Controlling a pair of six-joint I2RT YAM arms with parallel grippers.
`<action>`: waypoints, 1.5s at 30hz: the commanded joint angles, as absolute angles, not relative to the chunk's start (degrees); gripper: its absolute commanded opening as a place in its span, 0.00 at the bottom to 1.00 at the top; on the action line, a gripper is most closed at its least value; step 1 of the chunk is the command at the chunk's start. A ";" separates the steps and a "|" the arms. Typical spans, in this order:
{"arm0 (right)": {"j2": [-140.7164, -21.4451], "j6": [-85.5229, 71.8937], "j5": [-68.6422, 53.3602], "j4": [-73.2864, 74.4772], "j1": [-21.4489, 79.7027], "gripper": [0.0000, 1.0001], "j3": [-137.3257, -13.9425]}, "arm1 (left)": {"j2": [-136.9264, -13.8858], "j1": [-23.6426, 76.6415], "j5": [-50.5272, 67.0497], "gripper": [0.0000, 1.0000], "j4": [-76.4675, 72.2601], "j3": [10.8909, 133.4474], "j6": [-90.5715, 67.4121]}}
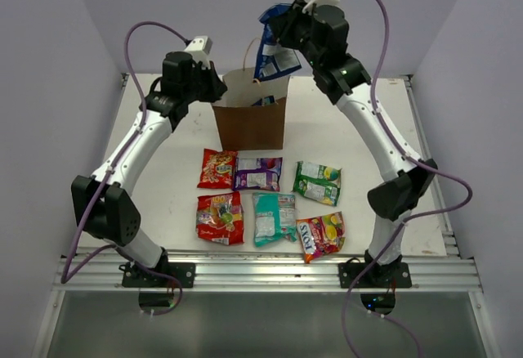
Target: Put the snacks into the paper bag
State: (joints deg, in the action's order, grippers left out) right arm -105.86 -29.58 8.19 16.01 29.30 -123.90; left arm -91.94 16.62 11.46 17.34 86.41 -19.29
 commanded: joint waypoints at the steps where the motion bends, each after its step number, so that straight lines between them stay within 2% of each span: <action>1: -112.14 -29.80 8.53 10.20 31.46 0.00 -128.92 | -88.42 16.96 11.60 0.00 17.05 85.52 -21.35; 6: -118.38 -29.97 8.00 12.83 32.69 0.00 -133.77 | -87.36 16.96 11.87 0.00 16.79 84.90 -22.06; 13: -108.48 -26.46 7.48 12.13 34.10 0.00 -117.26 | -87.98 16.96 11.60 0.00 16.17 84.81 -22.24; 14: -107.24 -26.19 7.04 12.39 34.10 0.06 -116.20 | -87.98 17.05 11.43 0.00 16.26 84.81 -22.24; 15: -106.18 -25.93 6.34 13.26 34.10 0.40 -115.41 | -88.24 17.05 11.43 0.00 16.09 84.90 -22.24; 16: -105.30 -24.80 5.89 14.05 34.19 0.51 -115.40 | -88.42 16.96 11.60 0.00 16.08 84.99 -22.15; 18: -101.70 -23.39 4.66 15.99 34.36 0.61 -115.58 | -88.77 17.05 11.69 0.00 16.00 85.25 -22.06; 20: -96.02 -21.63 6.05 18.10 34.45 0.63 -114.27 | -88.94 16.96 11.51 0.00 16.00 85.34 -21.89; 22: -91.25 -20.22 9.03 18.19 34.45 0.74 -108.83 | -89.03 17.05 11.34 0.00 15.91 85.43 -21.80; 25: -83.95 -18.29 16.94 20.38 34.28 0.84 -98.20 | -89.21 16.96 11.34 0.00 15.82 85.43 -21.80; 28: -80.51 -19.32 20.83 23.72 33.31 0.85 -85.37 | -89.39 17.05 11.95 0.00 15.47 85.52 -21.97; 33: -84.10 -23.29 16.97 24.71 32.61 0.91 -67.98 | -89.03 16.96 12.39 0.00 16.08 85.43 -21.53; 42: -98.69 -27.33 13.36 26.62 31.20 0.94 -60.66 | -87.63 16.96 12.13 0.00 17.58 84.73 -20.57; 44: -100.28 -27.68 14.24 27.33 30.85 0.92 -58.64 | -87.10 16.96 11.87 0.00 18.10 84.55 -20.04; 45: -100.46 -27.95 14.24 27.59 30.59 0.88 -57.93 | -87.01 16.96 11.60 0.00 18.19 84.46 -19.95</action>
